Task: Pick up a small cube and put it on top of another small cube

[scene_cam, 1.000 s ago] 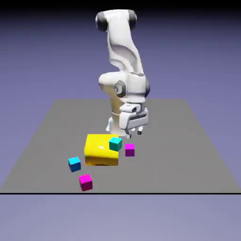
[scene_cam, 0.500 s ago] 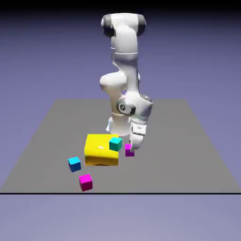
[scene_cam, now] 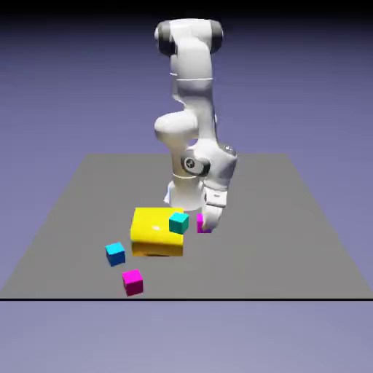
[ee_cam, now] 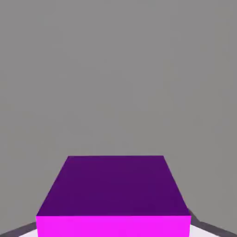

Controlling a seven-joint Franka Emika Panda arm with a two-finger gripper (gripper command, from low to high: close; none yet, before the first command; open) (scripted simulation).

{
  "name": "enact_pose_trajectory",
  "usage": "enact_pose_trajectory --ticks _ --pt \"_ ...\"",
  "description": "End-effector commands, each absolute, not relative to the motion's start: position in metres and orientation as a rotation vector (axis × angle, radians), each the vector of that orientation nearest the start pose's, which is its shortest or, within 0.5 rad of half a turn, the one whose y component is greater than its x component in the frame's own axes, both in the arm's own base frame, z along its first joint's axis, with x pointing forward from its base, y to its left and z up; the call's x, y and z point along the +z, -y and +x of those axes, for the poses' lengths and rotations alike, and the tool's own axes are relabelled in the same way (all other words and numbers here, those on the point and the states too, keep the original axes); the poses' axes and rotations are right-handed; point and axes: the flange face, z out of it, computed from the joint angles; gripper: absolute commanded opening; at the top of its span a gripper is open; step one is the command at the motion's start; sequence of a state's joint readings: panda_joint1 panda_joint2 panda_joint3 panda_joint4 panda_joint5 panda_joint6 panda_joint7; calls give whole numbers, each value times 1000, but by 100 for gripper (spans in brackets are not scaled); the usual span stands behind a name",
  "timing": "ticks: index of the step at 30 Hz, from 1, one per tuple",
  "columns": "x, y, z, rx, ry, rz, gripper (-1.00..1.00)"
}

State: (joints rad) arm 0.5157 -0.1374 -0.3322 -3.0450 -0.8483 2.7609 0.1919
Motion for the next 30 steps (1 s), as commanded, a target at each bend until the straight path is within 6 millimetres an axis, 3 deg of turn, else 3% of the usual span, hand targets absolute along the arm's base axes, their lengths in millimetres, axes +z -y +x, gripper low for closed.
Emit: enact_pose_trajectory --ticks 1,3,5,10,14,18,20,25,26,27,28,30 --pt "186 -86 251 144 1328 -3088 -100" --pt "190 -86 250 148 1328 -3085 -100" --pt "200 -92 275 136 1511 -3073 -100" --pt "252 -88 345 142 1718 -3125 -100" --pt "302 -53 366 182 1421 -3228 -100" --pt "351 -17 370 200 1114 -3233 -100" --pt "339 -9 357 190 962 -3205 -100" --pt "276 1 355 189 962 -3204 -100" --pt "275 2 355 189 962 -3204 -100" --pt "275 2 355 189 962 -3204 100" --pt "275 2 355 189 962 -3204 100" --pt "300 -3 358 190 961 -3208 100"
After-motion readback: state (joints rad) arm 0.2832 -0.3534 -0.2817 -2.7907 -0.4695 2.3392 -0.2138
